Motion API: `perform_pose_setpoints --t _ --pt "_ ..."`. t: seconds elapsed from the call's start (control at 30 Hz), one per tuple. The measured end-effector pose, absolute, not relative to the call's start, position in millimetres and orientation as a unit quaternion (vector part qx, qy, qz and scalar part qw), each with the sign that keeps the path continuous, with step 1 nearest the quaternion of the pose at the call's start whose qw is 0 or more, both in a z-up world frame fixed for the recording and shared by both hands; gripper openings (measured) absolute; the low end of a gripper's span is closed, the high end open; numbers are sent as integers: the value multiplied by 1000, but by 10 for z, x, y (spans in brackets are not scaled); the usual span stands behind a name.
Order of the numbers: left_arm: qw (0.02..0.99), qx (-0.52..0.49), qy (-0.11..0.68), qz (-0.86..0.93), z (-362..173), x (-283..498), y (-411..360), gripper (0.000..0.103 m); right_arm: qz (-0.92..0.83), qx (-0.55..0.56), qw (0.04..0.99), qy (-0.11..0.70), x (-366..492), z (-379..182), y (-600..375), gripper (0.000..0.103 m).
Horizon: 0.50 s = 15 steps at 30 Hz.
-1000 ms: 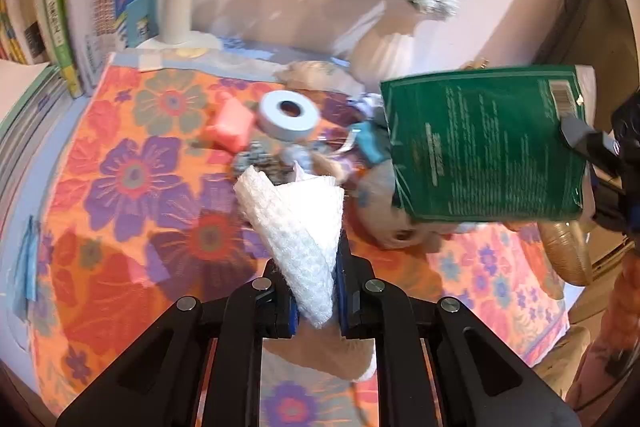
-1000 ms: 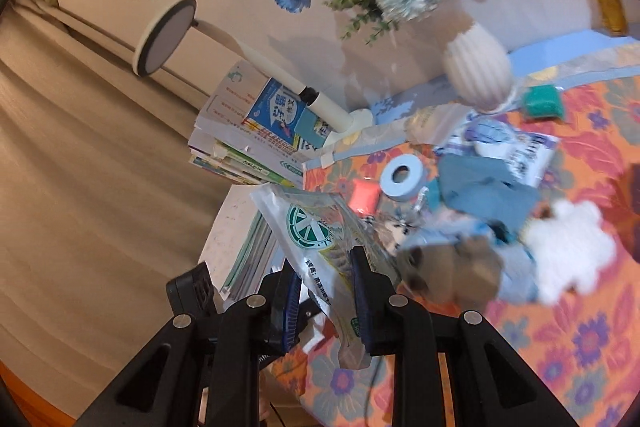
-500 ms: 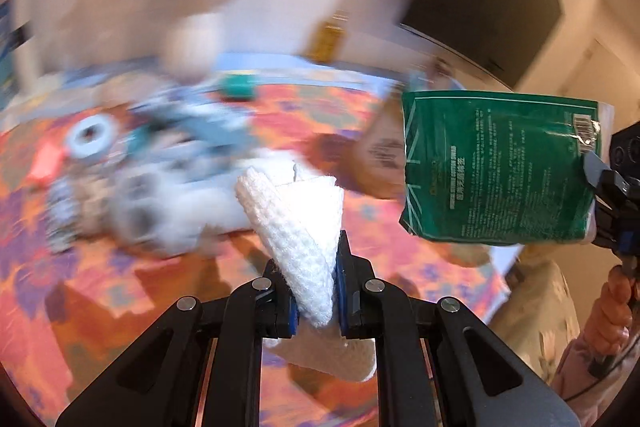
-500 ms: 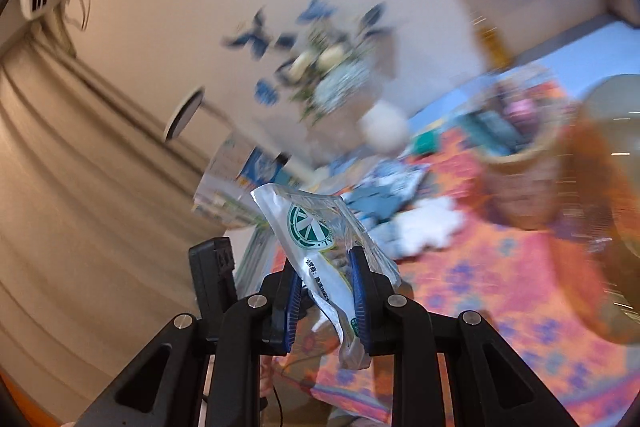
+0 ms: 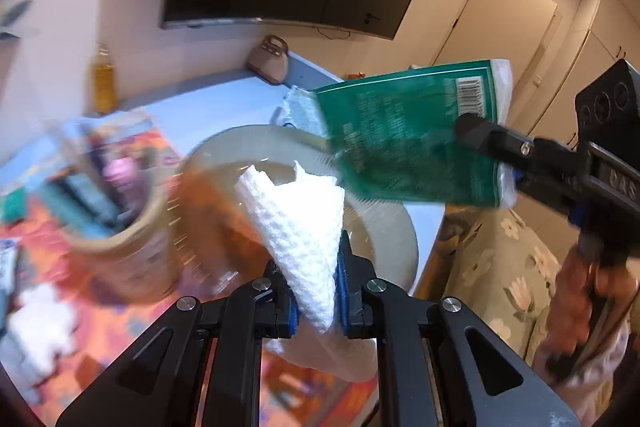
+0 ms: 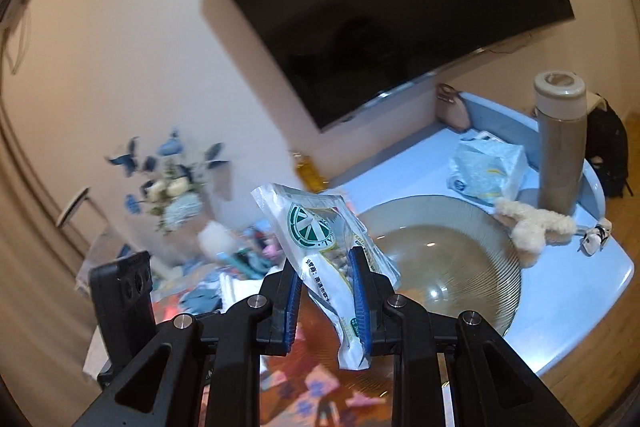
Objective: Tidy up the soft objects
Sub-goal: 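Carry both items into the amber glass bowl and open both tools, then move both open tools back over the floral table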
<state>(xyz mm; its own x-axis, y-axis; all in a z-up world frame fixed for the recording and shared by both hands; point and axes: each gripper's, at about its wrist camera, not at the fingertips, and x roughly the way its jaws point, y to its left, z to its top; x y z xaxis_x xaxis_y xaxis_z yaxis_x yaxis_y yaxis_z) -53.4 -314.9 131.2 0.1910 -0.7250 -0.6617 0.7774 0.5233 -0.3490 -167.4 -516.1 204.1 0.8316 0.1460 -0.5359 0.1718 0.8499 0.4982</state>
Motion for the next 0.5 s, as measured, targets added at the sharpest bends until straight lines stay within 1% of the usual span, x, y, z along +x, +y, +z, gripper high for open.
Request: perform_pose_setpoints --t 0.07,0.1,0.13,0.17,0.2,0.23,0.27,0.3,0.33,0.37,0.4,0.5 --pt "766 34 415 -490 1182 -471 -3363 12 -29 267 916 299 -1562 1886 -5230 23" --pt "766 34 414 -491 1137 -454 -3422 14 -43 258 916 306 -1495 1801 -5242 23" --pt "766 35 412 -492 1087 -441 -3471 19 -56 248 915 314 -1443 1732 -5249 23" --pt "763 36 416 -494 1030 -426 -3515 35 -65 241 914 320 -1410 1683 -5252 23" --pt "758 35 424 -495 988 -419 -3529 53 -70 235 912 329 -1371 1614 -5238 24" --pt "751 36 436 -494 953 -424 -3550 65 -69 232 909 339 -1339 1565 -5239 26" --pt "748 40 443 -493 931 -454 -3532 84 -70 229 906 348 -1304 1532 -5240 38" --pt "750 42 437 -494 935 -491 -3514 87 -74 228 905 351 -1293 1515 -5243 49" --pt "755 46 426 -497 953 -537 -3503 87 -79 227 907 346 -1298 1528 -5236 67" --pt "760 57 411 -500 997 -588 -3452 89 -82 229 911 334 -1321 1571 -5228 76" --pt "764 68 404 -498 1025 -625 -3426 93 -80 232 913 327 -1339 1606 -5213 77" --pt "776 88 400 -480 1103 -668 -3319 93 -69 243 913 322 -1365 1734 -5127 77"
